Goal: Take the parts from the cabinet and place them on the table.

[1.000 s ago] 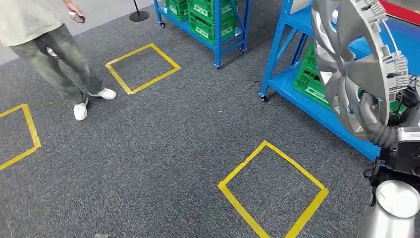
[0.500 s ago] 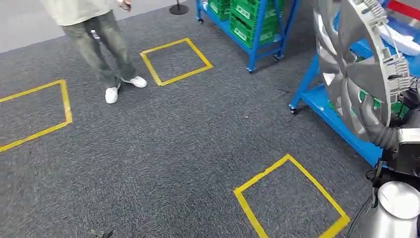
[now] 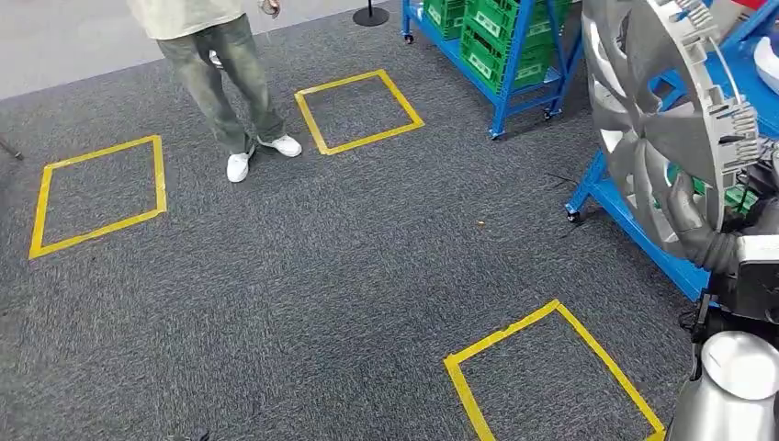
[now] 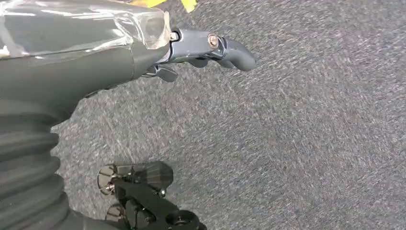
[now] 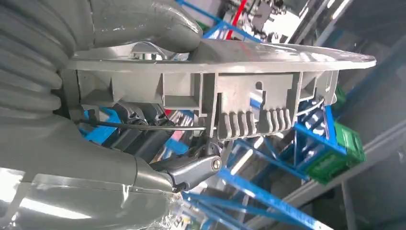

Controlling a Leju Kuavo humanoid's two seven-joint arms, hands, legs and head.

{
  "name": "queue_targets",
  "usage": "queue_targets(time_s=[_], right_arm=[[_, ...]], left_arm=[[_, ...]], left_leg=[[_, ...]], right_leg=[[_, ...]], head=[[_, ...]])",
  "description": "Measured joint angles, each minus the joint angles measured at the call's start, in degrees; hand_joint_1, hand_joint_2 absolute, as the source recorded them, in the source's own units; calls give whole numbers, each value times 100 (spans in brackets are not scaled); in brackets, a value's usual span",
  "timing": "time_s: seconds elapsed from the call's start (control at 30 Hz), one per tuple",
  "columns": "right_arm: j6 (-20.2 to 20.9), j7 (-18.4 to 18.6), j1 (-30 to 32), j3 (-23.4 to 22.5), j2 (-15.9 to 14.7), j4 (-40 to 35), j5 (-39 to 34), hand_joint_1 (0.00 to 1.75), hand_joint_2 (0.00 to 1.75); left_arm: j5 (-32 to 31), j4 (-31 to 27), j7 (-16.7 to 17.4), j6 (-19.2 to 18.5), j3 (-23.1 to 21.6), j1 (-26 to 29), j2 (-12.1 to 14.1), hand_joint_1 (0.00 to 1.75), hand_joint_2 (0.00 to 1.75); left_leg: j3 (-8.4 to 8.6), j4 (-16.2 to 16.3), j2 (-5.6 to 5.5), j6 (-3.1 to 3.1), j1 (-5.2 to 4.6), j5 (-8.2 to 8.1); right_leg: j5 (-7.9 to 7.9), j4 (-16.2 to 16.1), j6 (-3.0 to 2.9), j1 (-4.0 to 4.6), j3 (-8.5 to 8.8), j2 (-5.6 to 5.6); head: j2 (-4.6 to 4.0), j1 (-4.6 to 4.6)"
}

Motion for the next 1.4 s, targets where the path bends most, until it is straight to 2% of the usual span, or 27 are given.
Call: queue_targets(time_s=[0.13,0.2,0.23,0.3,0.33,0.4,0.47,0.5,0.53,0.57,0.63,0.67,0.73,0.8,0.83,0.9,0.97,1.0,1.03,1.07,1.13,1.17,1.2,1.3,1.33,1.37,1.4], right_arm=[[0,0,0,2,0,4,2,171,175],[0,0,-3,9,0,15,2,171,175],[-13,-2,-7,35,-20,26,0,171,175],[-15,0,-8,68,-20,33,4,171,175],[-15,0,-1,68,-24,33,4,171,175],[-18,-7,-14,72,-52,37,0,171,175],[-22,-13,-11,72,-81,37,-9,171,175],[-22,-11,-3,74,-81,44,-7,171,175],[-22,-9,9,74,-81,50,-4,171,175],[-22,-9,12,74,-81,63,-2,171,175],[-24,-9,4,79,-83,63,-2,171,175],[-26,-9,5,83,-81,66,-2,171,175],[-44,-22,0,96,-81,70,-9,171,175],[-46,-17,16,105,-66,72,11,171,175],[-46,-13,15,109,-63,79,9,171,175],[-61,-17,8,107,-61,70,7,171,175],[-70,-17,8,103,-66,68,7,171,175],[-70,-18,9,103,-63,70,7,171,175],[-70,-17,14,103,-61,70,7,171,175],[-70,-17,18,105,-57,70,7,171,175],[-70,-17,18,111,-52,70,7,171,175],[-74,-24,22,114,-52,68,0,171,175],[-81,-31,51,114,-50,68,-15,171,175],[-94,-42,96,114,-50,63,-44,171,175],[-94,-42,111,120,-50,55,-44,171,175],[-98,-39,137,120,-55,35,-48,171,175],[-103,-46,163,127,-61,9,-55,171,175]], left_arm=[[-2,0,0,0,0,0,2,0,175],[-20,0,0,-4,-11,-1,4,0,175],[-33,-2,-26,-9,-37,-29,50,0,175],[-33,-2,-28,-9,-37,-21,79,0,175],[-35,-2,-26,-9,-37,-3,77,0,175],[-37,0,-28,-15,-42,-16,57,0,175],[-41,9,-28,-22,-44,-35,35,0,175],[-41,13,-28,-20,-48,-39,31,0,175],[-41,18,-28,-20,-50,-39,22,0,175],[-41,24,-28,-17,-52,-28,17,0,175],[-41,33,-28,-15,-55,-24,11,0,175],[-41,35,-28,-6,-59,-24,18,0,175],[-44,39,-31,15,-63,-23,39,0,175],[-44,46,-31,28,-66,15,39,0,175],[-44,48,-31,35,-63,21,50,0,175],[-44,57,-33,48,-68,16,42,0,175],[-44,66,-33,52,-68,1,42,0,175],[-44,70,-33,52,-68,1,42,0,175],[-44,74,-33,52,-68,1,42,0,175],[-41,79,-35,55,-66,7,42,0,175],[-39,81,-39,63,-63,14,44,0,175],[-33,81,-50,63,-63,14,61,0,175],[-33,79,-54,63,-65,9,92,0,175],[-24,59,-87,61,-63,38,101,0,175],[-24,50,-96,61,-59,59,101,0,175],[-26,42,-107,35,-57,87,68,0,175],[-35,18,-118,-11,-55,92,48,0,175]], left_leg=[[38,-84,0,13,-5,48],[545,-1052,99,154,-97,464],[853,-1627,341,272,-240,528],[870,-1711,235,316,-248,559],[1050,-1895,167,343,-166,667],[1104,-1974,73,340,-153,726],[1104,-1972,-73,331,-142,721],[1102,-1967,-150,327,-139,720],[1106,-1963,-228,318,-131,716],[1111,-1946,-301,293,-116,703],[1098,-1812,-459,186,-52,627],[1055,-1734,-501,115,-58,576],[939,-1620,-608,71,-66,540],[910,-1621,-663,60,-36,541],[898,-1577,-622,33,-12,486],[678,-1127,-137,-34,-25,274],[177,-152,3,-45,6,-112],[-41,215,1,-31,7,-201],[-129,302,-8,-1,1,-161],[-84,126,-9,52,-20,-13],[348,-800,47,201,-133,490],[665,-1410,262,331,-268,713],[735,-1521,421,358,-319,593],[736,-1604,277,378,-348,615],[837,-1731,217,436,-342,662],[962,-1892,165,408,-258,758],[1012,-1946,106,437,-238,789]], right_leg=[[-1,0,-1,4,1,-10],[-8,-5,-6,29,13,-96],[-34,-33,29,30,40,-232],[-26,-93,56,42,99,-360],[-46,-95,65,50,86,-293],[-296,391,35,15,-97,83],[-636,1340,42,-12,-569,175],[-707,1643,80,-26,-739,177],[-664,1647,132,-50,-770,177],[-518,1381,213,-79,-660,177],[-21,240,423,-168,-101,248],[-25,29,442,-197,3,374],[-43,62,242,-144,-1,402],[-43,68,175,-110,-18,334],[-38,57,153,-146,-4,288],[-69,54,96,-96,39,238],[-103,55,49,-42,67,154],[-117,55,31,-11,78,110],[-131,55,13,12,90,72],[-146,55,-6,31,106,36],[-184,50,-23,53,162,-46],[-208,31,-23,53,202,-103],[-220,7,-2,71,218,-151],[-230,-54,27,47,235,-313],[-227,-107,38,83,286,-352],[-264,-16,23,66,244,-196],[-371,220,14,51,130,21]], head=[[0,2],[0,7],[0,-4],[0,-4],[0,7],[0,19],[0,61],[0,59],[0,63],[0,59],[0,57],[0,66],[0,87],[0,94],[0,94],[0,48],[0,53],[0,50],[0,52],[0,55],[0,53],[0,55],[0,57],[0,52],[0,48],[0,59],[0,53]])
